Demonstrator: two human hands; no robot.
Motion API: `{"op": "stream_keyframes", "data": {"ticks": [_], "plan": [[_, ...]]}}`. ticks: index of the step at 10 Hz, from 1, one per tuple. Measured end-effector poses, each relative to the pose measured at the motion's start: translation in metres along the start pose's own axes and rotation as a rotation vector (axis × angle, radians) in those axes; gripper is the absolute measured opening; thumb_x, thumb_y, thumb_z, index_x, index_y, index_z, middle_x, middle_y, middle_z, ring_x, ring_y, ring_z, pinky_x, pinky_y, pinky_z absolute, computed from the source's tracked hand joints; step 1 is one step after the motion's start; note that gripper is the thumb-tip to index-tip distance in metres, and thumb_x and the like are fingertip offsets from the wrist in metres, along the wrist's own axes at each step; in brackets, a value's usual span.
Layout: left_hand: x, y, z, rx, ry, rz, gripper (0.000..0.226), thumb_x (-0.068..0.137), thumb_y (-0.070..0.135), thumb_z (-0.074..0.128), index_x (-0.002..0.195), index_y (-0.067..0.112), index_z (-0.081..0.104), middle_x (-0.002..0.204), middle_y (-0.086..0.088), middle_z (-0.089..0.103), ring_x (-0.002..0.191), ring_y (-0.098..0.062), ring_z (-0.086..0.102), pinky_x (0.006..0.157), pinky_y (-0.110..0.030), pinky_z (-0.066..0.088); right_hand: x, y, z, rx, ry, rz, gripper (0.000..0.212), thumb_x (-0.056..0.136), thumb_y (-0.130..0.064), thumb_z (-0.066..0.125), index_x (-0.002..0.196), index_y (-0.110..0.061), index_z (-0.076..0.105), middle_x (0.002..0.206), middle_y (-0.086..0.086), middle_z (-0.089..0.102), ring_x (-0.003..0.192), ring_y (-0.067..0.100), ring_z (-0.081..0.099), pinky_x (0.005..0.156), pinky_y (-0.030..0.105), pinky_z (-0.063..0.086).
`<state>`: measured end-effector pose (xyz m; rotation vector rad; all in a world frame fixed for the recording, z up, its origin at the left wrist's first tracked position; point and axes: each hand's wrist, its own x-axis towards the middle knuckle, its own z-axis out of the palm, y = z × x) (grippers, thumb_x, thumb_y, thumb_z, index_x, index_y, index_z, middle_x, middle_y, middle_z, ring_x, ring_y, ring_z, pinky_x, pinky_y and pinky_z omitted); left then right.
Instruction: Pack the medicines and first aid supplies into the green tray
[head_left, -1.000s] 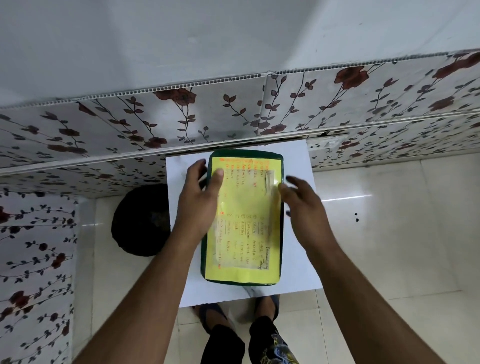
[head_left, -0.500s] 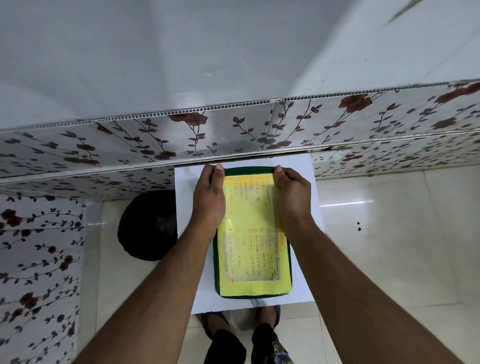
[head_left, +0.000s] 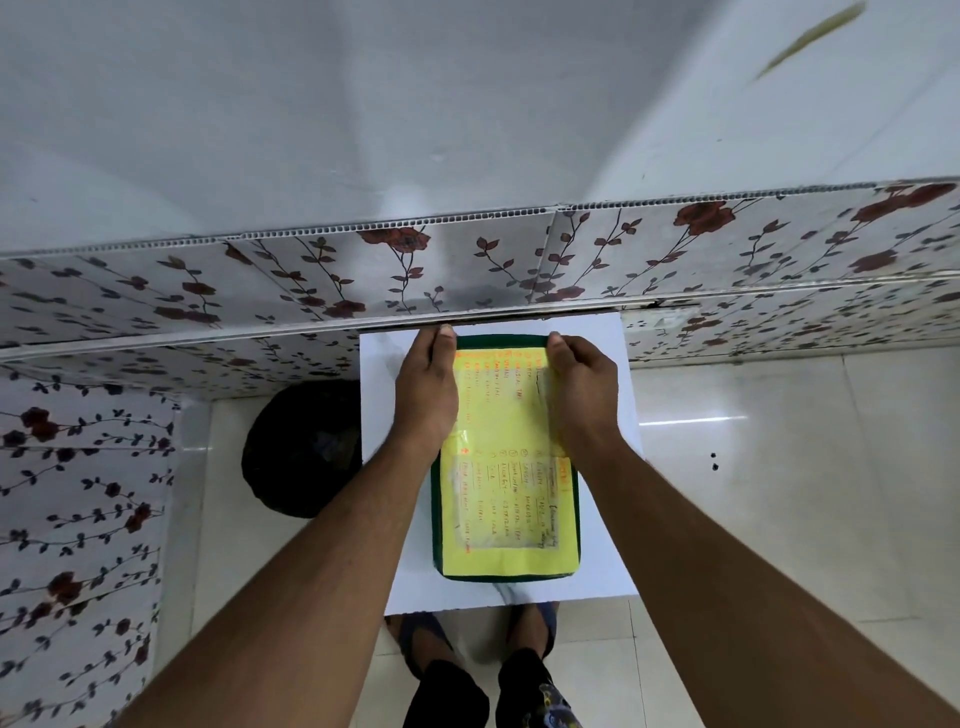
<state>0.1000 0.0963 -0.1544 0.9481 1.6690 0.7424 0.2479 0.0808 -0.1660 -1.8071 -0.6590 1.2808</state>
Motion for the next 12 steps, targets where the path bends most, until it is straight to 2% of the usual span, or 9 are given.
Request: {"op": "stream_keyframes", "data": {"ticks": [1, 2, 3, 4, 5, 6, 10, 11, 12], "plan": [[-0.020, 0.016, -0.015, -0.002, -0.059, 0.000, 0.043, 0.099, 0.046, 0.039, 0.136, 0.025, 0.049, 0.126, 0.009, 0.052, 0.114, -0.008, 0.048, 0.089, -0.026, 0.037, -0.015, -0.005, -0.023, -0.125, -0.082, -0.001, 0.044, 0.091, -0.050, 0.057, 0.124, -0.020, 0.065, 0.119, -0.002, 0.069, 0.111, 0.019, 0.063, 0.101, 0.048, 0.049], [-0.045, 0.009, -0.039, 0.092, -0.118, -0.095, 0.048, 0.094, 0.049, 0.050, 0.138, 0.030, 0.045, 0.133, 0.011, 0.049, 0.116, -0.008, 0.049, 0.095, -0.031, 0.039, -0.045, 0.005, -0.050, -0.277, -0.216, 0.048, 0.060, 0.083, -0.054, 0.065, 0.134, -0.025, 0.054, 0.128, -0.003, 0.063, 0.114, 0.019, 0.062, 0.098, 0.041, 0.050], [-0.104, -0.021, -0.062, 0.265, -0.421, -0.276, 0.047, 0.085, 0.037, 0.069, 0.128, 0.037, 0.049, 0.122, 0.014, 0.060, 0.112, -0.013, 0.057, 0.100, -0.041, 0.047, -0.104, 0.025, -0.077, -0.443, -0.565, 0.177, 0.086, 0.075, -0.041, 0.079, 0.145, -0.035, 0.031, 0.130, -0.011, 0.055, 0.117, 0.021, 0.061, 0.098, 0.040, 0.051], [-0.124, -0.034, -0.057, 0.327, -0.422, -0.277, 0.056, 0.082, 0.025, 0.074, 0.131, 0.034, 0.048, 0.122, 0.010, 0.063, 0.113, -0.014, 0.058, 0.099, -0.042, 0.049, -0.120, 0.033, -0.077, -0.498, -0.590, 0.164, 0.089, 0.081, -0.024, 0.077, 0.149, -0.036, 0.020, 0.130, -0.014, 0.053, 0.120, 0.019, 0.057, 0.097, 0.037, 0.051], [-0.117, -0.043, -0.047, 0.308, -0.293, -0.281, 0.051, 0.080, 0.012, 0.074, 0.126, 0.023, 0.054, 0.115, 0.000, 0.066, 0.105, -0.021, 0.062, 0.092, -0.046, 0.053, -0.116, 0.036, -0.070, -0.527, -0.512, 0.116, 0.082, 0.084, -0.011, 0.073, 0.149, -0.027, 0.025, 0.133, -0.009, 0.052, 0.123, 0.019, 0.051, 0.097, 0.035, 0.049], [-0.116, -0.047, -0.044, 0.297, -0.268, -0.310, 0.050, 0.080, 0.010, 0.074, 0.125, 0.021, 0.056, 0.114, -0.004, 0.068, 0.103, -0.024, 0.064, 0.090, -0.047, 0.055, -0.116, 0.036, -0.069, -0.550, -0.499, 0.127, 0.077, 0.084, -0.009, 0.072, 0.147, -0.022, 0.029, 0.128, -0.008, 0.052, 0.119, 0.018, 0.051, 0.096, 0.036, 0.051], [-0.125, -0.044, -0.048, 0.226, -0.325, -0.372, 0.058, 0.080, 0.013, 0.076, 0.132, 0.021, 0.051, 0.123, -0.008, 0.064, 0.110, -0.027, 0.061, 0.089, -0.047, 0.056, -0.121, 0.029, -0.073, -0.607, -0.533, 0.170, 0.078, 0.084, -0.012, 0.073, 0.147, -0.019, 0.027, 0.132, 0.001, 0.053, 0.117, 0.026, 0.058, 0.093, 0.044, 0.056], [-0.136, -0.025, -0.055, 0.281, -0.342, -0.342, 0.073, 0.084, 0.029, 0.074, 0.146, 0.019, 0.037, 0.138, -0.009, 0.054, 0.124, -0.027, 0.053, 0.097, -0.042, 0.050, -0.127, 0.003, -0.076, -0.739, -0.523, 0.110, 0.084, 0.084, -0.024, 0.075, 0.151, -0.020, 0.024, 0.141, 0.007, 0.054, 0.122, 0.027, 0.056, 0.095, 0.036, 0.050], [-0.148, 0.000, -0.070, 0.373, -0.240, -0.242, 0.078, 0.086, 0.041, 0.068, 0.150, 0.022, 0.029, 0.149, -0.010, 0.045, 0.132, -0.026, 0.046, 0.103, -0.038, 0.043, -0.141, -0.030, -0.080, -0.837, -0.387, -0.049, 0.082, 0.087, -0.032, 0.071, 0.154, -0.021, 0.024, 0.143, 0.007, 0.054, 0.122, 0.026, 0.057, 0.091, 0.033, 0.047]]}}
